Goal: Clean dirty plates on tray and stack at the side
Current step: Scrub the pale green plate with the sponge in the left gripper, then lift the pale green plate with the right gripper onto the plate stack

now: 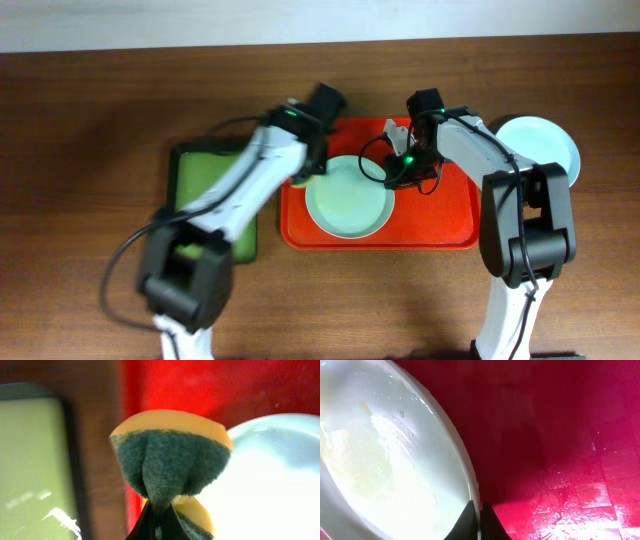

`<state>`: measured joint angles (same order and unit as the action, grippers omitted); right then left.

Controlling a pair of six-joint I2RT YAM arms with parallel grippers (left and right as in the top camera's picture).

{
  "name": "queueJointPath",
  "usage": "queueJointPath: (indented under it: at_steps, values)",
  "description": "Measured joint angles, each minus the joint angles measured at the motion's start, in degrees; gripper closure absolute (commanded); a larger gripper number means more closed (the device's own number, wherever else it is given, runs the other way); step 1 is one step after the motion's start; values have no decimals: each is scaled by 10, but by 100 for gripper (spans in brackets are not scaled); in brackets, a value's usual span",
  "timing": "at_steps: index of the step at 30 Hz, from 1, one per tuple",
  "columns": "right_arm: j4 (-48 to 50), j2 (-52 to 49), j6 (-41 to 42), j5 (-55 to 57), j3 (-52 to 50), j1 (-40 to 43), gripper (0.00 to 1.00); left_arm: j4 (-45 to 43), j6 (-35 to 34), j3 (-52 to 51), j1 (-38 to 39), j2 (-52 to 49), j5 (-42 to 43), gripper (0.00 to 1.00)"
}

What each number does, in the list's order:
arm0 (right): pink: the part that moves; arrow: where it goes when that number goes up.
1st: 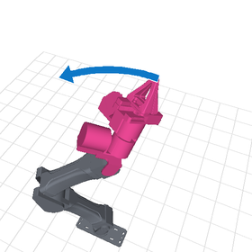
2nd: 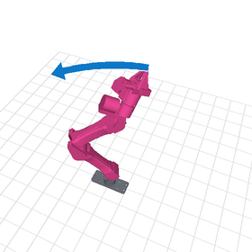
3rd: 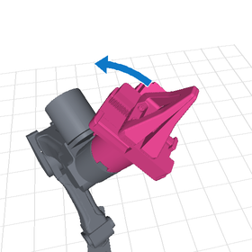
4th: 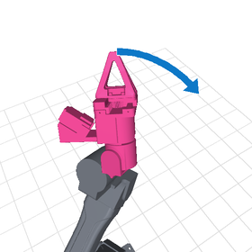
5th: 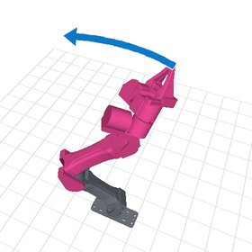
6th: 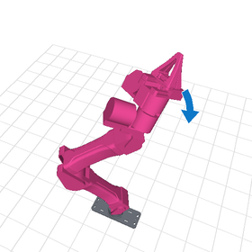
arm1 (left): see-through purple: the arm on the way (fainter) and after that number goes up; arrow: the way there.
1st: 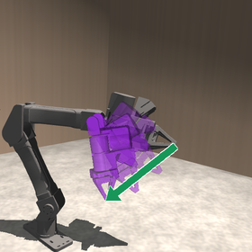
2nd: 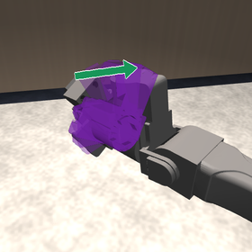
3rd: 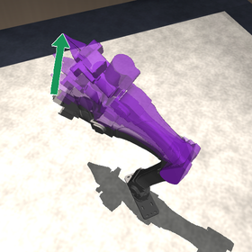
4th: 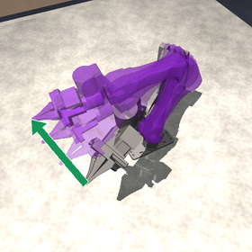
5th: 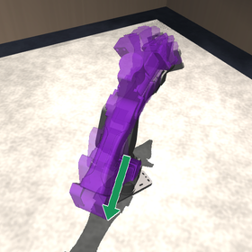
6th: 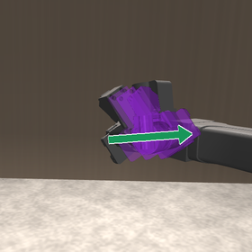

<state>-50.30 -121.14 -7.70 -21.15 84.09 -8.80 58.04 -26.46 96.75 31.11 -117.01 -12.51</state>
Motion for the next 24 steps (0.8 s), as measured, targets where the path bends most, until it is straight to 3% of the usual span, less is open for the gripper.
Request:
queueJointPath:
  at_steps: [2,5,7,10,11,12,13,14,16,17,19,24]
  values:
    - [0,0,0,3,0,0,96,94,-3,14,-86,82,15,100]
    - [2,0,0,3,0,0,96,125,-4,-17,-178,87,11,100]
    - [3,0,0,4,0,1,96,81,-4,-92,-245,87,10,100]
    - [-10,0,13,10,5,1,96,-19,-5,-190,-263,84,33,89]
    - [-22,-1,17,18,15,1,96,-35,-3,-214,-263,84,45,75]
    - [-50,-2,17,25,38,1,96,-42,-3,-224,-263,84,53,46]
    - [-74,-4,18,33,62,1,96,-56,0,-224,-263,84,60,29]
    - [-111,-3,22,60,103,-5,96,-63,15,-224,-263,84,74,27]
    - [-137,12,55,166,156,-43,96,-51,46,-219,-263,84,90,25]
    - [-150,24,73,237,167,-71,96,-13,50,-198,-263,83,93,1]
    - [-181,54,99,458,200,-158,96,28,59,-126,-263,92,96,1]
    - [-193,64,104,888,216,-337,96,38,60,-120,-263,101,96,1]
